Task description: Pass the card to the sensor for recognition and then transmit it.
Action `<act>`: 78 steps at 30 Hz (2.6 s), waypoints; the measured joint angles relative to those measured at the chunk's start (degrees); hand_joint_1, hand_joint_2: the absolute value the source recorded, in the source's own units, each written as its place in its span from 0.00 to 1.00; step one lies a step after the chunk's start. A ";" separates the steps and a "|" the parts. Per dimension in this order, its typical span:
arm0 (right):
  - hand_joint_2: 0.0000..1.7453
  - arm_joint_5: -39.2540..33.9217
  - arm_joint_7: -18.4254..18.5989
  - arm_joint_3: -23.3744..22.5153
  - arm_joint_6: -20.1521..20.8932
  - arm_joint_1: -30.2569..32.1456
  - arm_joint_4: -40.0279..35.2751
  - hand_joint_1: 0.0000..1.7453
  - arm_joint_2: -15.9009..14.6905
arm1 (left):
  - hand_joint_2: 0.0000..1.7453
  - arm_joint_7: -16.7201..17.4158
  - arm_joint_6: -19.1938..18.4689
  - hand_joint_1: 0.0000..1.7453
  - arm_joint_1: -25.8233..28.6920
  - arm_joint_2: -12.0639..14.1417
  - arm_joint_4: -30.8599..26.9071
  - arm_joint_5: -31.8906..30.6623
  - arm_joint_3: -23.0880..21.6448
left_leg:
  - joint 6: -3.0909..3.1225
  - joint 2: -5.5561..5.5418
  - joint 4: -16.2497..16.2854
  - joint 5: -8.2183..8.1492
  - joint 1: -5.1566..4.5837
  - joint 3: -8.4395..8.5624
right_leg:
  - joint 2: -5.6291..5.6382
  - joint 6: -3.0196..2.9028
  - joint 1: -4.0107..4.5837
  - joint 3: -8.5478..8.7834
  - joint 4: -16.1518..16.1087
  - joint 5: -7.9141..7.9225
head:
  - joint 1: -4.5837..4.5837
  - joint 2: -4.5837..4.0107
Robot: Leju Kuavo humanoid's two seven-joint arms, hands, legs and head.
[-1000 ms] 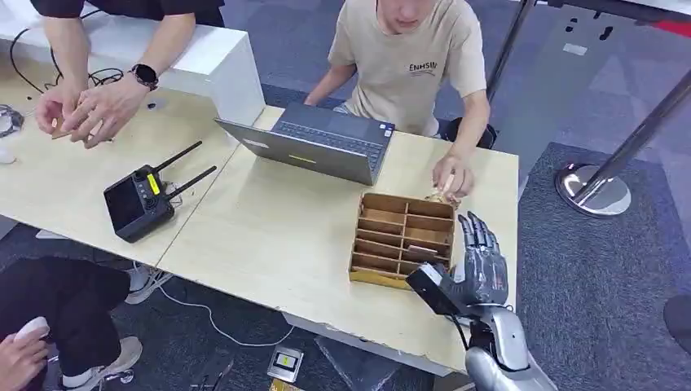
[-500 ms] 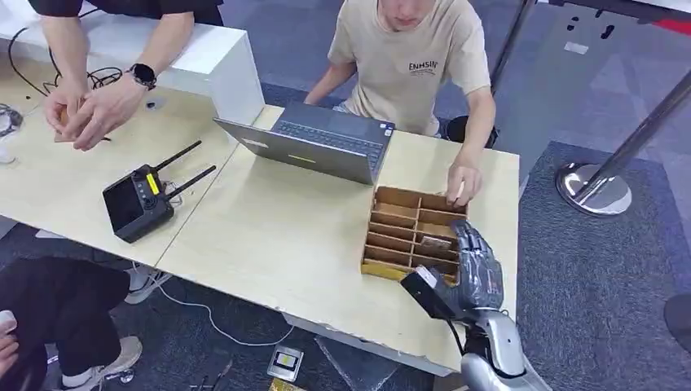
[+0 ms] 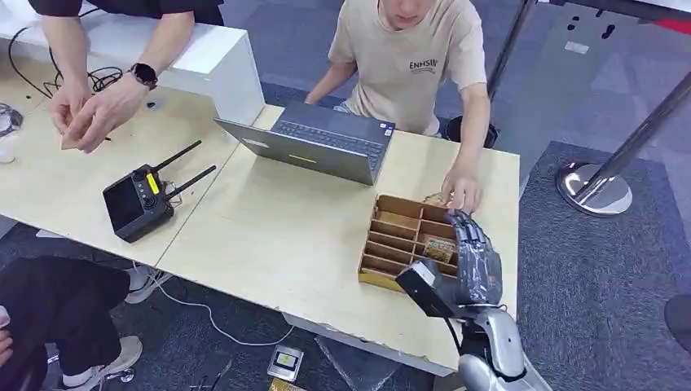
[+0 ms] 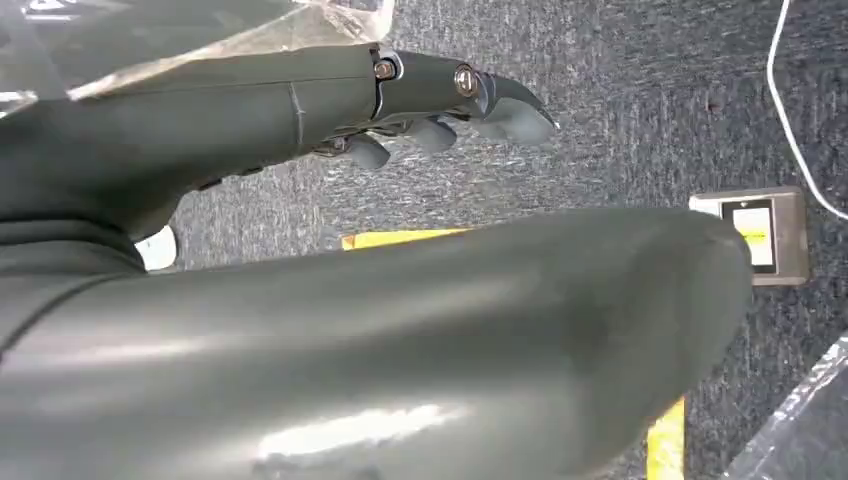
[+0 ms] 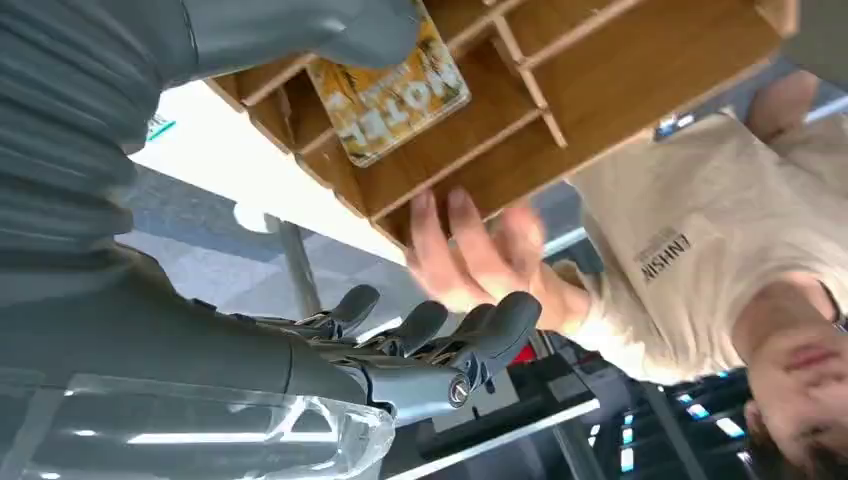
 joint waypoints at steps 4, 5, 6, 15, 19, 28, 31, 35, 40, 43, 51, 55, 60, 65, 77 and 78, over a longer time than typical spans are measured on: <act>1.00 0.06 0.04 0.00 0.26 0.03 -1.53 0.24 -0.09 | 0.00 -0.44 0.00 0.00 -0.01 -0.02 0.00 0.17 0.00 | 0.00 0.00 0.00 0.00 0.00 0.00 | 0.00 0.00 0.00 -0.01 0.00 0.00 | 0.00 0.00; 1.00 0.11 0.09 0.00 0.37 0.03 -1.88 0.24 -0.15 | 0.00 -0.48 0.00 0.00 -0.02 -0.04 0.00 0.22 0.00 | 0.00 0.00 0.00 0.00 0.00 -0.01 | 0.00 0.00 0.00 -0.01 0.00 0.00 | 0.00 0.00; 1.00 0.15 0.18 0.00 0.50 0.03 -2.16 0.24 -0.24 | 0.00 -0.48 0.00 0.00 -0.03 -0.07 0.00 0.24 0.00 | 0.00 0.00 0.00 0.00 0.00 -0.01 | 0.00 0.00 0.00 -0.01 0.00 0.00 | 0.00 0.00; 1.00 2.80 1.73 0.00 2.89 0.01 -3.45 0.35 -1.05 | 0.00 -0.52 0.00 0.00 -0.13 -0.50 0.00 0.39 0.00 | 0.00 0.00 0.00 0.00 0.00 -0.01 | 0.00 0.00 0.00 -0.01 0.00 0.00 | 0.00 0.00; 1.00 3.06 1.92 0.00 3.17 0.02 -3.45 0.35 -1.33 | 0.00 -0.52 0.00 0.00 -0.17 -0.61 0.00 0.42 0.02 | 0.00 0.00 0.00 0.00 0.00 -0.01 | 0.00 0.00 0.00 -0.01 0.00 0.00 | 0.00 0.00; 1.00 3.08 1.92 0.00 3.19 0.02 -3.45 0.35 -1.68 | 0.00 -0.52 0.00 0.00 -0.20 -0.85 0.00 0.42 0.00 | 0.00 0.00 0.00 0.00 0.00 -0.01 | 0.00 0.00 0.00 -0.02 0.00 0.00 | 0.00 0.00; 1.00 3.06 1.92 0.00 3.19 0.01 -3.45 0.35 -1.73 | 0.00 -0.52 0.00 0.00 -0.20 -0.85 0.00 0.42 0.00 | 0.00 0.00 0.00 0.00 0.00 -0.01 | 0.00 0.00 0.00 -0.02 0.00 0.00 | 0.00 0.00; 1.00 3.08 1.92 0.00 3.19 0.02 -3.45 0.35 -1.75 | 0.00 -0.52 0.00 0.00 -0.20 -0.90 0.00 0.42 0.00 | 0.00 0.00 0.00 0.00 0.00 -0.01 | 0.00 0.00 0.00 -0.01 0.00 0.00 | 0.00 0.00; 1.00 3.06 1.92 0.00 3.19 0.01 -3.45 0.34 -1.75 | 0.00 -0.52 0.00 0.00 -0.21 -0.90 0.00 0.42 0.00 | 0.00 0.00 0.00 0.00 0.00 -0.02 | 0.00 0.00 0.00 -0.02 0.00 0.00 | 0.00 0.00; 1.00 3.08 1.92 0.00 3.19 0.01 -3.43 0.34 -1.75 | 0.00 -0.52 0.02 0.00 -0.24 -0.90 0.00 0.42 0.02 | 0.00 0.00 0.00 0.00 0.00 -0.03 | 0.00 0.00 0.00 -0.02 0.00 0.00 | 0.00 0.00; 1.00 3.34 2.25 0.00 3.87 0.01 -3.39 0.36 -1.77 | 0.00 -0.55 0.00 0.00 -0.39 -0.94 0.00 0.39 0.02 | 0.00 0.00 0.00 0.00 0.00 -0.07 | 0.00 0.00 0.00 -0.07 0.00 0.00 | 0.00 0.00; 1.00 3.76 2.60 0.13 4.46 0.10 -3.10 0.74 -1.73 | 0.00 -0.46 0.33 0.00 -0.38 -0.94 0.00 0.37 0.02 | 0.00 0.00 0.00 0.00 0.00 -0.08 | 0.00 0.00 0.00 -0.07 0.00 0.00 | 0.00 0.00; 1.00 2.56 1.88 0.46 2.97 1.28 -1.70 0.67 -1.29 | 0.00 -0.28 0.59 0.00 -0.26 -0.74 0.00 0.39 0.00 | 0.00 -0.01 0.00 0.00 0.00 -0.15 | 0.00 -0.01 0.00 -0.13 0.00 -0.01 | 0.00 0.00; 1.00 2.05 1.57 0.61 2.47 1.40 -0.43 0.66 -1.09 | 0.00 -0.28 0.59 0.00 -0.23 -0.70 0.00 0.39 0.00 | 0.00 -0.01 0.00 0.00 0.00 -0.17 | 0.00 -0.01 0.00 -0.16 0.00 -0.01 | 0.00 0.00; 1.00 1.71 1.60 0.87 2.51 1.42 1.60 0.32 -1.07 | 0.00 -0.28 0.61 0.00 -0.24 -0.66 0.00 0.39 0.02 | 0.00 -0.01 0.00 0.00 0.00 -0.17 | 0.00 0.00 0.00 -0.16 0.00 -0.01 | 0.00 0.00; 1.00 1.70 1.62 0.92 2.49 1.41 1.77 0.32 -1.07 | 0.00 -0.28 0.61 0.00 -0.24 -0.63 0.00 0.39 0.02 | 0.00 -0.01 0.00 0.00 0.00 -0.18 | 0.00 0.00 0.00 -0.17 0.00 -0.01 | -0.02 0.00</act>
